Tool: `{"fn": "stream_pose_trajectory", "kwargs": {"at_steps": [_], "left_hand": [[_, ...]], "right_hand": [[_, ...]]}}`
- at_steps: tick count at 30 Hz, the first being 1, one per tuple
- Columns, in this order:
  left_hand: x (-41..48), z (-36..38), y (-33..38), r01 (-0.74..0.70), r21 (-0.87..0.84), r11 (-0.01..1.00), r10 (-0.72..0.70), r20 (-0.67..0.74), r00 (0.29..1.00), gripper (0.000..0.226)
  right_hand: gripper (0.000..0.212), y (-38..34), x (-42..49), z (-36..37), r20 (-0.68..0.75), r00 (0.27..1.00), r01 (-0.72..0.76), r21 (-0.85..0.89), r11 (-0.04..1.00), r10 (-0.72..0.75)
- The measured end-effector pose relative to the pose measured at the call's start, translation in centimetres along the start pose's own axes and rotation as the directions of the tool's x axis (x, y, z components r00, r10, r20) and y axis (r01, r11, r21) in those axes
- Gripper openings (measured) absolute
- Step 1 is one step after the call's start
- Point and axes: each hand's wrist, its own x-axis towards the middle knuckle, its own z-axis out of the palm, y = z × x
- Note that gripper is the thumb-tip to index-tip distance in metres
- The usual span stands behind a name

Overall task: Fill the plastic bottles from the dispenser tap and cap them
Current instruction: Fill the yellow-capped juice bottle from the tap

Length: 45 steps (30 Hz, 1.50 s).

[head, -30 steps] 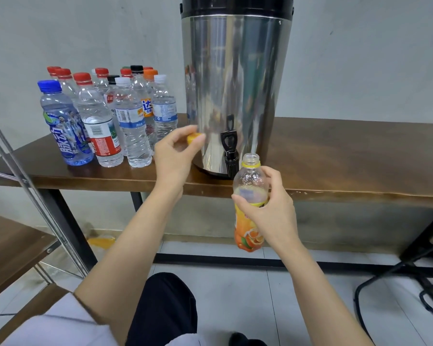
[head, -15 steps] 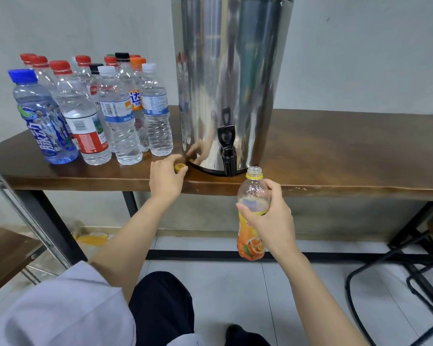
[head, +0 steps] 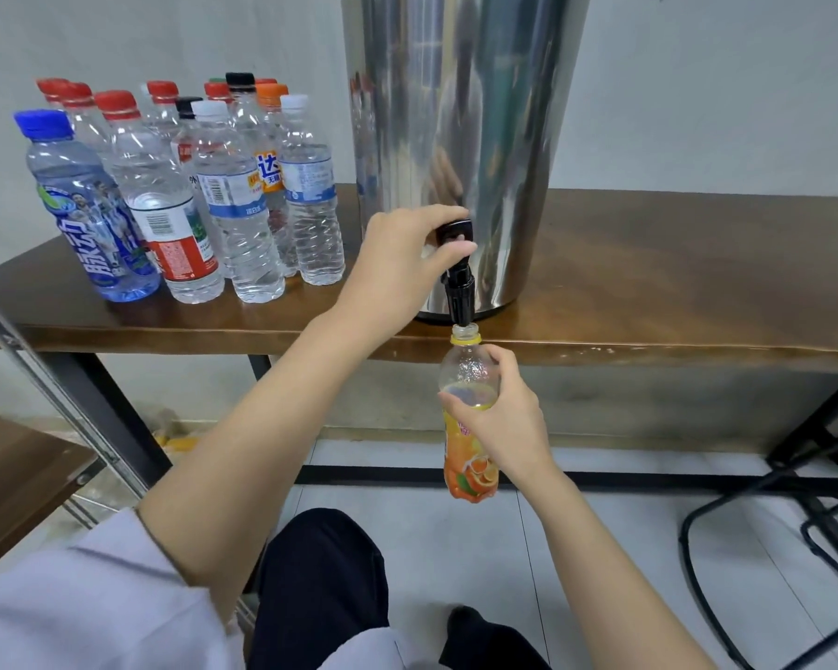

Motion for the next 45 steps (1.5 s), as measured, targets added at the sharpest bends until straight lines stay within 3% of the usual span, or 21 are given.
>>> {"fn": "stream_pose_trajectory", "kwargs": {"at_steps": [8,14,19,22,24,26,28,31,34,45], "left_hand": [[0.3,0.6,-1.4,-0.045,0.096,0.994,0.046,-0.011,0.999,0.032],[-0.4,1.3,-2.3,-0.145,0.069,0.987,0.152,-0.121,0.981,0.024],[-2.0,2.4,-3.3,-0.326,0.183,0.927,0.365,-0.247,0.898,0.015],[-3.6,3.2,-4.9,-0.447,0.263,0.855,0.508,-0.253,0.824,0.021],[-4.2,3.2,-5.3,-0.467,0.259,0.846,0.523,-0.230,0.821,0.018],[-4.3,3.0,-5.1,-0.468,0.252,0.847,0.518,-0.194,0.833,0.012],[-4.6,3.0,-4.3,-0.436,0.224,0.871,0.478,-0.187,0.858,0.023],[-5.1,3.0,-2.7,-0.309,0.125,0.943,0.330,-0.208,0.921,0.041],[-5.2,3.1,-1.8,-0.169,0.053,0.984,0.177,-0.231,0.957,0.038],[-5.7,2.8,-1.3,-0.022,-0.112,0.993,-0.011,-0.285,0.958,0.023]], "right_hand": [[0.065,0.1,0.5,0.2,0.027,0.999,0.030,0.064,0.997,-0.032],[0.066,0.1,0.5,0.3,0.031,0.999,0.027,0.130,0.991,-0.031],[0.066,0.1,0.6,0.2,0.048,0.998,0.022,0.158,0.987,-0.030],[0.064,0.0,0.6,0.2,0.048,0.998,0.023,0.168,0.986,-0.032],[0.065,0.0,0.6,0.2,0.047,0.998,0.027,0.171,0.985,-0.036],[0.065,0.0,0.6,0.1,0.048,0.998,0.026,0.166,0.986,-0.034],[0.064,0.0,0.6,0.1,0.046,0.998,0.025,0.168,0.985,-0.033],[0.061,0.1,0.6,0.1,0.030,0.999,0.031,0.175,0.984,-0.037],[0.063,0.0,0.6,0.2,0.031,0.999,0.039,0.174,0.984,-0.045],[0.062,-0.1,0.7,0.0,0.035,0.998,0.046,0.200,0.979,-0.053]]}}
